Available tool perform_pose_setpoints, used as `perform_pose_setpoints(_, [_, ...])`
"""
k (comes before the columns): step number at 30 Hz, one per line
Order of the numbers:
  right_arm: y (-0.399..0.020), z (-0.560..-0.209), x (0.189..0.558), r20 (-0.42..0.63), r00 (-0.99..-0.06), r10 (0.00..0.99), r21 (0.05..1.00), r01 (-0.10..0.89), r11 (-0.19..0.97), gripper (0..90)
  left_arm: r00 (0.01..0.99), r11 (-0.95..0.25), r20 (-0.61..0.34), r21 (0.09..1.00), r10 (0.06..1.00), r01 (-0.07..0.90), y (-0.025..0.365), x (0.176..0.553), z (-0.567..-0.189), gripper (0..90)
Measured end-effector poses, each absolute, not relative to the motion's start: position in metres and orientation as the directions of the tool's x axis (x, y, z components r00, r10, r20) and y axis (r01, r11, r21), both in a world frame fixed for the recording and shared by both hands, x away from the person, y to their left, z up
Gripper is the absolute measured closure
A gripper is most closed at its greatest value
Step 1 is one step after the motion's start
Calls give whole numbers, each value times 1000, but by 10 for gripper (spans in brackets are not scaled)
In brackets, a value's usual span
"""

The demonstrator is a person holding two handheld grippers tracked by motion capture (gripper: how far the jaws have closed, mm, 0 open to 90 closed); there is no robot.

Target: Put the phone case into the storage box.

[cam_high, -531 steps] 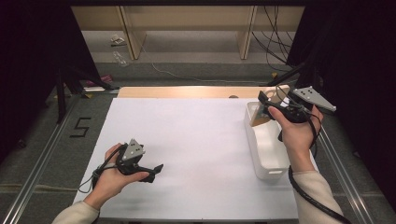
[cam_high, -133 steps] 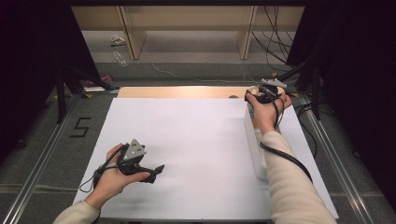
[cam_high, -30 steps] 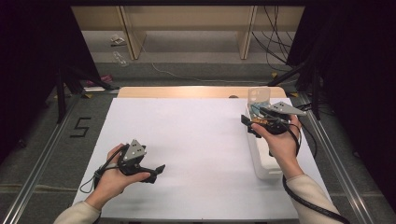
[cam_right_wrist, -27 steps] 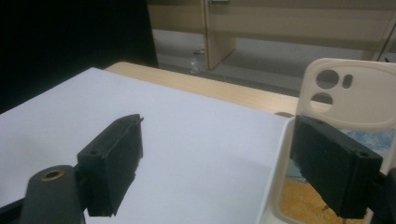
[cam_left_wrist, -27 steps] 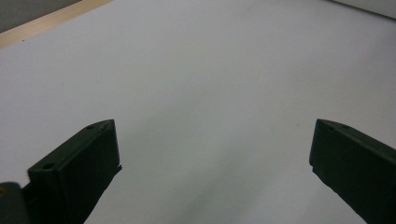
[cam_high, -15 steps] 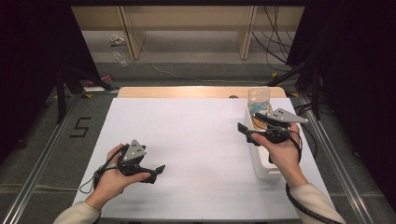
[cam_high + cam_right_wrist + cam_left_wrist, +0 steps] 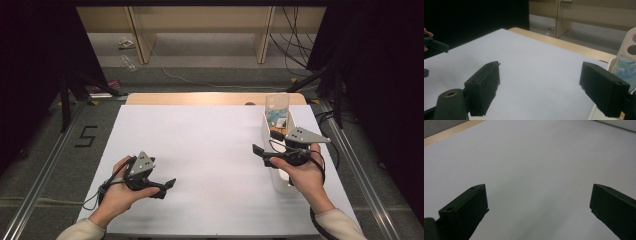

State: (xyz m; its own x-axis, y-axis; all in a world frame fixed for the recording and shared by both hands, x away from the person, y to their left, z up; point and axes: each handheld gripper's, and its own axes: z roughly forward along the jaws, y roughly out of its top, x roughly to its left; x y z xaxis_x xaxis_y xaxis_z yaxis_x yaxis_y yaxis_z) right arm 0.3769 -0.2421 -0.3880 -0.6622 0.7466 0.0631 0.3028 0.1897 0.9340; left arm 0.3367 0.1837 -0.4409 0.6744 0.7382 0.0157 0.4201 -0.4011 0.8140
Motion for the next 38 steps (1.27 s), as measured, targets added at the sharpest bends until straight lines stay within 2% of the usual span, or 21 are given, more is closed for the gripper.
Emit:
perform_pose_setpoints(30, [-248, -406, 349, 53, -729, 683, 934, 278, 224, 176, 680, -403, 15, 815, 733, 416, 187, 332, -443, 11])
perform_pose_setpoints(34, [-247, -406, 349, 59, -740, 670, 939, 269, 214, 187, 680, -402, 15, 816, 733, 415, 187, 332, -443, 11])
perform_pose_setpoints(36, [-248, -406, 349, 77, -751, 656, 947, 261, 187, 226, 680, -402, 15, 817, 733, 415, 187, 333, -443, 11])
perform_pose_setpoints(38, [-249, -405, 349, 96, -754, 650, 953, 257, 158, 228, 680, -401, 15, 817, 733, 414, 187, 333, -443, 11])
